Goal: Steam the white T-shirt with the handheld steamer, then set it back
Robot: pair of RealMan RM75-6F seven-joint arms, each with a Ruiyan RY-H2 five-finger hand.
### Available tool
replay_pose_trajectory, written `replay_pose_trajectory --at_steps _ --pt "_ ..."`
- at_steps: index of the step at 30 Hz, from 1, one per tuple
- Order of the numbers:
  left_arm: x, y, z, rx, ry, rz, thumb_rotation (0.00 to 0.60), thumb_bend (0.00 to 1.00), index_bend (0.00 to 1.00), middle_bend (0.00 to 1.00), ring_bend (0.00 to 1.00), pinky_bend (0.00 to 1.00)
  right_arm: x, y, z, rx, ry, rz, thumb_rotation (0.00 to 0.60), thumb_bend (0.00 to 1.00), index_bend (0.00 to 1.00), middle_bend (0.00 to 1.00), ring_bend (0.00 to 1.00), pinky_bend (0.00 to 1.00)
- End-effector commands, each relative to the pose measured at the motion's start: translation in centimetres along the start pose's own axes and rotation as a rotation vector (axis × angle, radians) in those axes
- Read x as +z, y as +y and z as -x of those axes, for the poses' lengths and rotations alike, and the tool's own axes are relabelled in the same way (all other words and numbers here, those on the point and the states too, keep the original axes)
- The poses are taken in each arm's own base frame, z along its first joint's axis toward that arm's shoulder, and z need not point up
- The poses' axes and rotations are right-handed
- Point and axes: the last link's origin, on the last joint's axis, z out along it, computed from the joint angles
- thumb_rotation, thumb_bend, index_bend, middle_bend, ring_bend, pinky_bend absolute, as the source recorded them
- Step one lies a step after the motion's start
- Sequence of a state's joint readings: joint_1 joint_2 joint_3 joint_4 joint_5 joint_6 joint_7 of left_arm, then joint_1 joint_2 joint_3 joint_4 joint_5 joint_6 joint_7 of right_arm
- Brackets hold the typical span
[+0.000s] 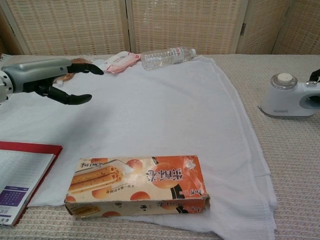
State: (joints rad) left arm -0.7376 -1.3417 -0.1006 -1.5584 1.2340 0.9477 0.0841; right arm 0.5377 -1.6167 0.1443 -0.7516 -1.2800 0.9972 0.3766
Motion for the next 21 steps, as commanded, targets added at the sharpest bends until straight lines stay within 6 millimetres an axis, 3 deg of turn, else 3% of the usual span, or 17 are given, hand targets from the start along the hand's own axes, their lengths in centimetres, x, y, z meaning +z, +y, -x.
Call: replay_pose_trajectory --at_steps 1,4,6,7,9,14,21 --pt "0.0 0.0 -0.1 0.002 0.005 -0.003 0.296 0.40 0.14 0.10 0.02 0.00 0.2 0.2 0.7 -0.001 -0.033 0.020 0.600 0.31 0.53 0.62 0.52 0.70" --pt "-0.1 -0.2 -0.3 0.005 0.015 -0.008 0.292 0.40 0.14 0.10 0.02 0.00 0.2 0.3 0.8 0.003 -0.056 0.029 0.600 0.10 0.21 0.38 0.31 0.48" --pt "-0.1 -0.3 -0.4 0.002 0.021 -0.012 0.291 0.39 0.14 0.10 0.02 0.00 0.1 0.5 0.7 -0.002 -0.072 0.034 0.600 0.00 0.01 0.13 0.09 0.29" --pt "-0.1 -0.4 -0.5 -0.004 0.023 -0.016 0.296 0.39 0.14 0.10 0.02 0.00 0.0 0.6 0.5 -0.002 -0.076 0.038 0.600 0.00 0.00 0.05 0.03 0.23" --pt "-0.2 -0.6 -0.6 -0.008 0.026 -0.021 0.294 0.39 0.14 0.10 0.02 0.00 -0.3 0.7 0.1 0.000 -0.078 0.039 0.600 0.00 0.00 0.00 0.00 0.16" --pt "-0.6 -1.5 -1.2 -0.018 0.033 -0.050 0.295 0.39 0.13 0.10 0.02 0.00 -1.6 1.2 -1.5 -0.021 -0.075 0.027 0.600 0.00 0.00 0.00 0.00 0.12" --pt "-1.6 -4.8 -2.8 -0.046 0.091 -0.167 0.295 0.38 0.12 0.09 0.02 0.00 -4.8 1.5 -5.7 -0.080 -0.023 -0.026 0.600 0.00 0.00 0.00 0.00 0.12"
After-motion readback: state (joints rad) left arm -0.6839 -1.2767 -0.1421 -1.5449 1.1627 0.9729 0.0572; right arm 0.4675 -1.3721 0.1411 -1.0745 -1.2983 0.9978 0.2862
